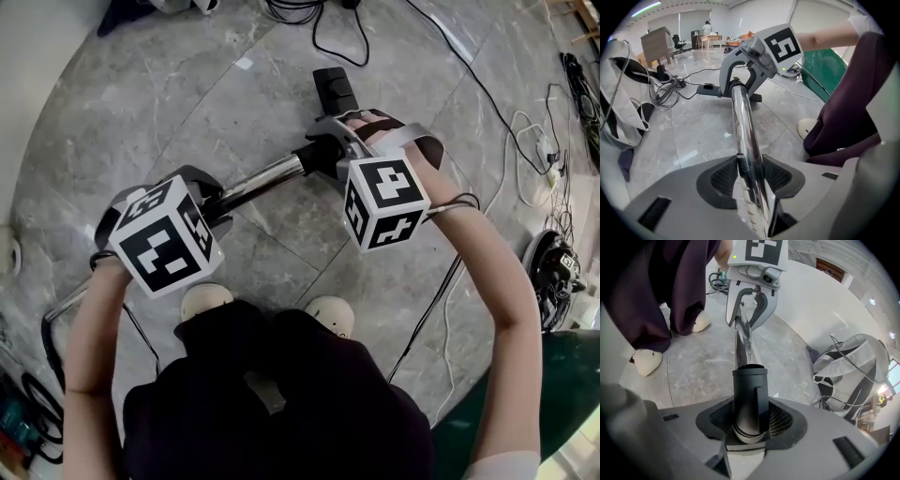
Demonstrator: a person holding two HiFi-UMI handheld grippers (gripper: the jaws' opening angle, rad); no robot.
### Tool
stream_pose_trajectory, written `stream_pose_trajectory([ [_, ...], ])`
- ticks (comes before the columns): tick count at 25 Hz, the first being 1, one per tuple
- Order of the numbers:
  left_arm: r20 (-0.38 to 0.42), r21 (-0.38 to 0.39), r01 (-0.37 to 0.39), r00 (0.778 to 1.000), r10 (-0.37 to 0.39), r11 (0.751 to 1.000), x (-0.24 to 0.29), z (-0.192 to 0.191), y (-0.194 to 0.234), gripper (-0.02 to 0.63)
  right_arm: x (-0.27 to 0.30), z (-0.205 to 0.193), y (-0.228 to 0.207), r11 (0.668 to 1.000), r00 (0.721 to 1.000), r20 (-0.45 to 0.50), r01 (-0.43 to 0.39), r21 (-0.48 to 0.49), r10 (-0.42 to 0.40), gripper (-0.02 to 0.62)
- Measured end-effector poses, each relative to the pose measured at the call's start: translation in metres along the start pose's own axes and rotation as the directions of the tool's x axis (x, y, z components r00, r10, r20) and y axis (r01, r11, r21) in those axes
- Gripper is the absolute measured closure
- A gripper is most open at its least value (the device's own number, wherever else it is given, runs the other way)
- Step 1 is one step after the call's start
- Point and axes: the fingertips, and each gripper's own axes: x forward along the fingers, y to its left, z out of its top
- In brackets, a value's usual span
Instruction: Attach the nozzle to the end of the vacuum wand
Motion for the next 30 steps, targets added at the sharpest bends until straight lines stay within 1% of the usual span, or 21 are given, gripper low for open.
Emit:
stream_pose_trajectory([
  [6,-0.06,-0.003,0.013,0.998,-0.013,1.0,0.018,-0.006,-0.005,0.44,0.012,-0.01,0.013,0.996,0.995,-0.093,-0.031,-0.088,0.023,0.403],
  [11,-0.105,-0.02,0.014,0.994,-0.016,1.0,0.041,-0.013,-0.002,0.44,0.03,-0.019,0.023,0.991,0.984,-0.177,-0.042,-0.129,0.019,0.403],
  [13,-0.103,-0.024,0.003,0.995,-0.006,1.0,0.048,-0.014,0.001,0.44,0.038,-0.021,0.023,0.991,0.978,-0.208,-0.034,-0.13,0.006,0.403],
  [16,-0.061,-0.059,-0.016,0.998,0.012,0.998,0.053,-0.015,0.006,0.442,0.043,-0.022,0.021,0.992,0.971,-0.239,-0.006,-0.129,-0.026,0.403],
  [19,-0.035,-0.067,-0.02,0.999,0.017,0.998,0.056,-0.017,0.006,0.442,0.046,-0.021,0.023,0.987,0.962,-0.269,0.006,-0.16,-0.05,0.403],
  [21,0.026,-0.073,-0.014,1.0,0.016,0.997,0.055,-0.015,0.005,0.443,0.046,-0.018,0.024,0.989,0.967,-0.251,0.015,-0.146,-0.052,0.404],
  [23,0.1,-0.078,-0.019,0.995,0.027,0.997,0.053,-0.012,0.004,0.445,0.044,-0.016,0.023,0.993,0.974,-0.22,0.024,-0.119,-0.05,0.41],
  [24,0.124,-0.077,-0.028,0.992,0.037,0.997,0.052,-0.01,0.004,0.445,0.043,-0.015,0.023,0.993,0.976,-0.212,0.025,-0.115,-0.049,0.411],
  [27,0.163,-0.086,-0.049,0.985,0.062,0.995,0.05,-0.008,0.004,0.446,0.041,-0.012,0.024,0.992,0.977,-0.206,0.021,-0.128,-0.047,0.416],
  [30,0.183,-0.102,-0.068,0.979,0.086,0.993,0.048,-0.007,0.005,0.448,0.041,-0.009,0.025,0.995,0.978,-0.201,0.031,-0.094,-0.05,0.42],
])
